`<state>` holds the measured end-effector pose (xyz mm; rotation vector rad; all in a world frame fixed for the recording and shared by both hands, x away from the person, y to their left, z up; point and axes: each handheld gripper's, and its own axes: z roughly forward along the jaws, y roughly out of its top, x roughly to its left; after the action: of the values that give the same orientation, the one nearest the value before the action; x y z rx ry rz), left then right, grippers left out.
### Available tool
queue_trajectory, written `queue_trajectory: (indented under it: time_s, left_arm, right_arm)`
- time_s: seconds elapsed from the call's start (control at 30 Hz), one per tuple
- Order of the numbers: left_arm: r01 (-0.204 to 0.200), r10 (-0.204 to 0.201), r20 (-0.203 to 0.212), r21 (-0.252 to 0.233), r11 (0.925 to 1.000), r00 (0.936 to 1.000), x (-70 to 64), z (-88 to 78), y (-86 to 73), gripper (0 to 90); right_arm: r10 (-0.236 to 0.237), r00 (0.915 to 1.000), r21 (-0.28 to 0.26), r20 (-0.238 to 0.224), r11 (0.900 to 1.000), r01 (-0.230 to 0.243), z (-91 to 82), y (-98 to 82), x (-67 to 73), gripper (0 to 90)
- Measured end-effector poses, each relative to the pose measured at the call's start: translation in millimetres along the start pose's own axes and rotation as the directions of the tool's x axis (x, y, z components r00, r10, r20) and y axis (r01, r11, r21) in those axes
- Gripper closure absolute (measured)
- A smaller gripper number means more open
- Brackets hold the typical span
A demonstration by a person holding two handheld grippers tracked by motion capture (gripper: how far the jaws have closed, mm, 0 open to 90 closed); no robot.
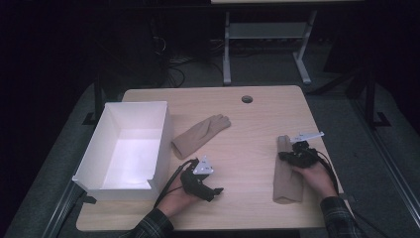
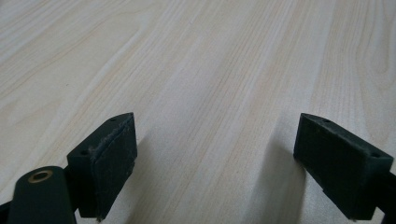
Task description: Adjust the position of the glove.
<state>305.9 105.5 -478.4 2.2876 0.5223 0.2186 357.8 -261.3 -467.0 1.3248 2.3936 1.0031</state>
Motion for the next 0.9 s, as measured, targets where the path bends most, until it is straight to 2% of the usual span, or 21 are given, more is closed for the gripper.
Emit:
queue_trajectory:
  time_s: [0.17, 0.27, 0.43, 0.53, 0.67, 0.8, 0.9]
  left_arm:
    - [-0.006, 0.006, -0.003, 0.000, 1.0000, 1.0000, 0.4, -0.1, 0.1, 12.5]
    - [0.000, 0.000, 0.000, 0.000, 1.0000, 1.0000, 0.0, 0.0, 0.0, 12.5]
    - [-0.004, 0.004, -0.002, 0.000, 1.0000, 1.0000, 0.2, -0.1, 0.1, 12.5]
    - [0.000, 0.000, 0.000, 0.000, 1.0000, 1.0000, 0.0, 0.0, 0.0, 12.6]
    - [0.000, 0.000, 0.000, 0.000, 1.0000, 1.0000, 0.0, 0.0, 0.0, 12.5]
    - [0.000, 0.000, 0.000, 0.000, 1.0000, 1.0000, 0.0, 0.0, 0.0, 12.6]
    - [0.000, 0.000, 0.000, 0.000, 1.0000, 1.0000, 0.0, 0.0, 0.0, 12.6]
  right_arm:
    - [-0.041, 0.9980, 0.009, -0.048, 0.999, 0.042, 3.8, 1.3, 19.4, 90.0]
    - [-0.083, 0.9949, 0.013, -0.057, 0.996, 0.084, 5.5, 2.1, 30.3, 90.0]
    - [-0.093, 0.9941, 0.003, -0.056, 0.996, 0.093, 4.0, 1.9, 30.7, 90.0]
    - [-0.102, 0.9937, -0.050, -0.046, 0.994, 0.100, -6.4, 4.2, 30.6, 89.3]
    - [-0.076, 0.9971, -0.100, -0.005, 0.992, 0.075, -21.1, 3.2, 17.7, 85.4]
    - [-0.022, 0.9986, -0.114, 0.048, 0.993, 0.027, -30.8, -6.4, -4.2, 76.2]
    - [0.027, 0.9964, -0.119, 0.080, 0.993, -0.018, -34.9, -13.6, -19.6, 70.8]
